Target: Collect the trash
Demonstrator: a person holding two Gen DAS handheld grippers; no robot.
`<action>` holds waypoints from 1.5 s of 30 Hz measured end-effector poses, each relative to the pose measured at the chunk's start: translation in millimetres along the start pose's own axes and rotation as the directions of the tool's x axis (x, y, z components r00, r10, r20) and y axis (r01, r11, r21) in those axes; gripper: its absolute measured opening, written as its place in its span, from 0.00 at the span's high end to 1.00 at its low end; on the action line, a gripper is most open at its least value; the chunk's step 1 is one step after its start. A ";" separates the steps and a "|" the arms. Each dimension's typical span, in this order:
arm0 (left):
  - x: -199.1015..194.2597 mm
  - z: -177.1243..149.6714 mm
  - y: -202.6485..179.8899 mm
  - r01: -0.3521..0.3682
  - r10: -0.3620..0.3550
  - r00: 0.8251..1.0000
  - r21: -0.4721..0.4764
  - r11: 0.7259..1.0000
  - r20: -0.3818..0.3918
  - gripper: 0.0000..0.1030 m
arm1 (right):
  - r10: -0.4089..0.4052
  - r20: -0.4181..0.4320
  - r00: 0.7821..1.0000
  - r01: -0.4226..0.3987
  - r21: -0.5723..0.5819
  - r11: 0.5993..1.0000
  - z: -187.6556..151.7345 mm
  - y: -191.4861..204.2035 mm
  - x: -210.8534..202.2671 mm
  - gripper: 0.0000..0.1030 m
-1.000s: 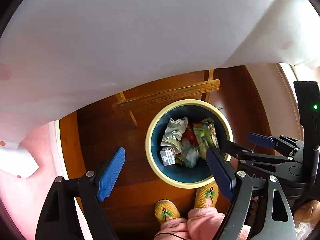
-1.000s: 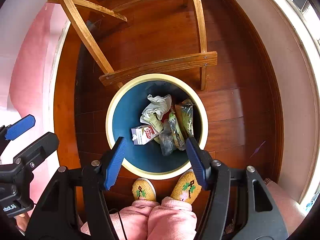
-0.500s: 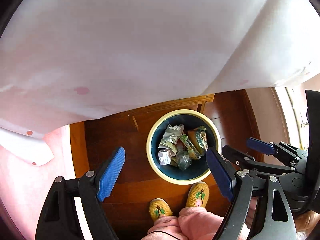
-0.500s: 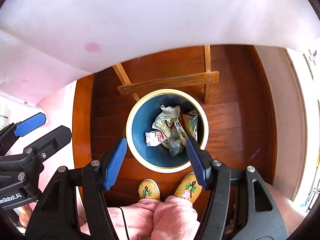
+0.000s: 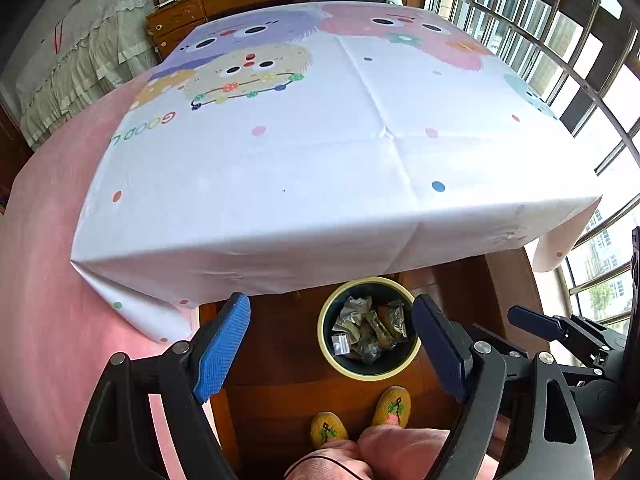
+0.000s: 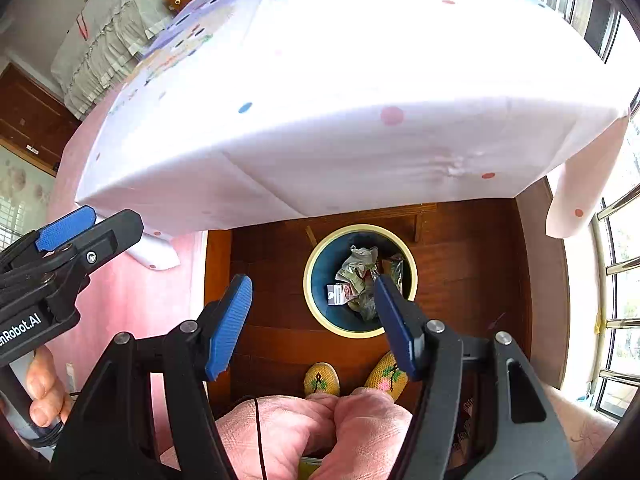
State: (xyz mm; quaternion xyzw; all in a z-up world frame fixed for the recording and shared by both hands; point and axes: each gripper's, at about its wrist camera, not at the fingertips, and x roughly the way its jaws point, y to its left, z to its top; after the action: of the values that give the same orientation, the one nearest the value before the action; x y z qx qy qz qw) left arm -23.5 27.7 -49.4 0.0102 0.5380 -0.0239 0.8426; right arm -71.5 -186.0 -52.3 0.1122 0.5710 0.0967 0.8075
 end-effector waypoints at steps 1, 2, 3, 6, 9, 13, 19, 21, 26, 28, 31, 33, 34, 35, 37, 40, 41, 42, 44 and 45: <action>-11.8 4.5 0.5 -0.005 0.005 1.000 -0.002 1.000 0.011 0.18 | 0.002 0.016 1.000 -0.002 -0.001 1.000 4.8 4.3 -14.0 0.41; -24.4 9.5 1.4 -0.009 0.009 1.000 -0.003 1.000 0.023 0.18 | 0.001 0.031 1.000 -0.001 -0.003 1.000 9.3 8.5 -26.3 0.41; -37.1 14.1 2.1 -0.013 0.013 0.999 -0.002 1.000 0.036 0.18 | 0.000 0.047 0.999 0.000 -0.007 1.000 13.9 12.9 -41.2 0.41; -77.1 30.5 5.1 -0.021 0.021 0.996 -0.006 1.000 0.086 0.18 | 0.000 0.088 0.996 0.002 -0.023 1.000 29.1 28.0 -81.4 0.41; -116.4 50.2 8.7 -0.014 0.016 0.992 -0.017 1.000 0.126 0.18 | 0.003 0.123 0.992 0.001 -0.032 0.999 44.5 41.9 -119.8 0.41; -156.7 66.5 6.4 0.001 0.003 0.984 -0.025 1.000 0.179 0.18 | 0.006 0.170 0.985 0.001 -0.043 0.999 62.0 55.1 -160.9 0.41; -197.9 76.5 1.8 -0.014 0.022 0.973 -0.036 0.999 0.232 0.18 | -0.029 0.232 0.972 0.042 -0.051 0.998 71.1 70.9 -201.4 0.40; -206.2 74.5 1.7 -0.020 0.031 0.971 -0.047 0.999 0.238 0.18 | -0.035 0.243 0.969 0.049 -0.052 0.997 70.6 73.3 -209.1 0.39; -212.6 61.6 1.7 -0.032 0.046 0.972 -0.066 0.997 0.231 0.18 | -0.063 0.282 0.957 0.085 -0.068 0.994 58.5 78.4 -216.7 0.39; -209.6 57.2 1.9 -0.036 0.052 0.973 -0.071 0.997 0.223 0.18 | -0.064 0.283 0.957 0.089 -0.077 0.993 55.6 78.3 -216.4 0.39; -205.3 55.6 4.1 -0.030 0.049 0.974 -0.085 0.996 0.223 0.18 | -0.070 0.286 0.956 0.097 -0.079 0.992 52.4 78.7 -216.5 0.39; -205.2 54.5 4.1 -0.033 0.053 0.973 -0.091 0.995 0.226 0.18 | -0.076 0.290 0.954 0.104 -0.082 0.991 51.3 78.6 -215.7 0.38; -204.3 54.3 4.1 -0.036 0.056 0.972 -0.094 0.995 0.226 0.18 | -0.080 0.291 0.953 0.108 -0.084 0.991 51.2 77.9 -214.5 0.39; -203.2 54.2 4.3 -0.035 0.056 0.973 -0.097 0.995 0.226 0.18 | -0.084 0.294 0.952 0.114 -0.084 0.990 50.9 77.7 -214.4 0.39; -200.7 53.2 4.5 -0.031 0.053 0.974 -0.102 0.994 0.220 0.18 | -0.089 0.296 0.951 0.119 -0.086 0.989 50.8 76.4 -213.5 0.39; -196.9 52.1 3.9 -0.030 0.053 0.977 -0.111 0.993 0.207 0.18 | -0.090 0.288 0.953 0.119 -0.087 0.989 50.7 73.7 -211.3 0.39; -196.6 51.6 3.7 -0.031 0.054 0.977 -0.112 0.993 0.207 0.18 | -0.091 0.288 0.953 0.121 -0.089 0.989 50.1 73.2 -211.2 0.38; -195.7 51.6 3.4 -0.033 0.056 0.977 -0.113 0.993 0.206 0.18 | -0.093 0.288 0.953 0.124 -0.091 0.988 50.7 72.8 -209.9 0.38; -194.2 51.1 2.6 -0.036 0.060 0.977 -0.115 0.993 0.206 0.18 | -0.096 0.287 0.953 0.128 -0.095 0.987 52.1 72.3 -206.7 0.38; -193.1 50.8 2.6 -0.038 0.061 0.977 -0.116 0.993 0.206 0.18 | -0.097 0.287 0.953 0.130 -0.097 0.987 52.2 71.8 -205.7 0.38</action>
State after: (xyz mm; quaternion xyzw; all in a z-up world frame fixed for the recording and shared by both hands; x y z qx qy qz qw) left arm -58.5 33.8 147.1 -0.0259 0.4465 0.0261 0.8940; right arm -92.0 -179.5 170.7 0.0452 0.4495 0.0659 0.8897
